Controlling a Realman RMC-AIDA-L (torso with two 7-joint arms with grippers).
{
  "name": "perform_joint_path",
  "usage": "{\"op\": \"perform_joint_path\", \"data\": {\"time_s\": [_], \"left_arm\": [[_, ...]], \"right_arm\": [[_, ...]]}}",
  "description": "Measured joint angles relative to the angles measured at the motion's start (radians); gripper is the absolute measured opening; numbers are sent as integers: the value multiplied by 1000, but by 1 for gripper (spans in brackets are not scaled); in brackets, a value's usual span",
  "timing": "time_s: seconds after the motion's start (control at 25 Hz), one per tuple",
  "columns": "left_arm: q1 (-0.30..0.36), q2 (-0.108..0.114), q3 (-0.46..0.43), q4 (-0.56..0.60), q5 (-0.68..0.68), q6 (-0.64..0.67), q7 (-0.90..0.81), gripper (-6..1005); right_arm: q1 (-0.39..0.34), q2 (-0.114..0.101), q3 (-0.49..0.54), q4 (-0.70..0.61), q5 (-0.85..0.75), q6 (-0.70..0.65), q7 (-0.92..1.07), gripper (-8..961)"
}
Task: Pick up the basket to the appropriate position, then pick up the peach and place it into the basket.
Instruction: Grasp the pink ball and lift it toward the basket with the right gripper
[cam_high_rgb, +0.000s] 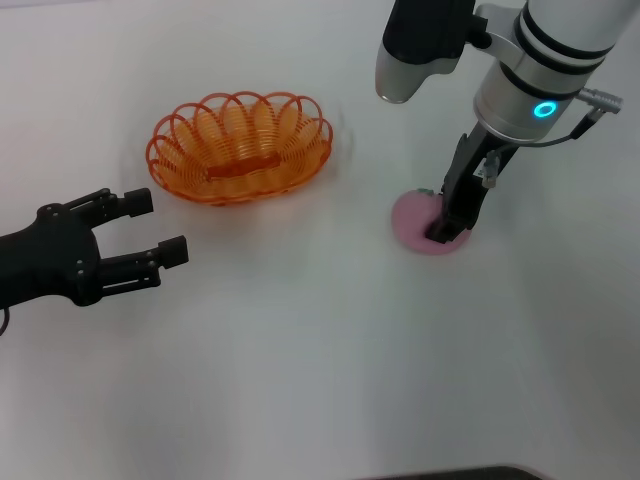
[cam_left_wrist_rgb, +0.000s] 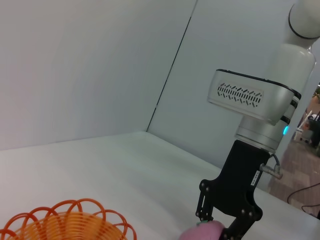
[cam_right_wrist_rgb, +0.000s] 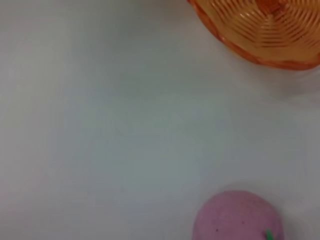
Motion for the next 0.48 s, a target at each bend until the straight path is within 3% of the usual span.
{"op": "perform_joint_path", "data": {"time_s": [0.12, 0.48], "left_arm": [[-2, 0, 3, -1, 1, 0, 0, 887], [-3, 1, 9, -1, 1, 0, -1, 887]], "right_arm": [[3, -1, -5, 0, 0, -3, 1, 359], [3, -3, -5, 0, -3, -11, 2, 297]]}}
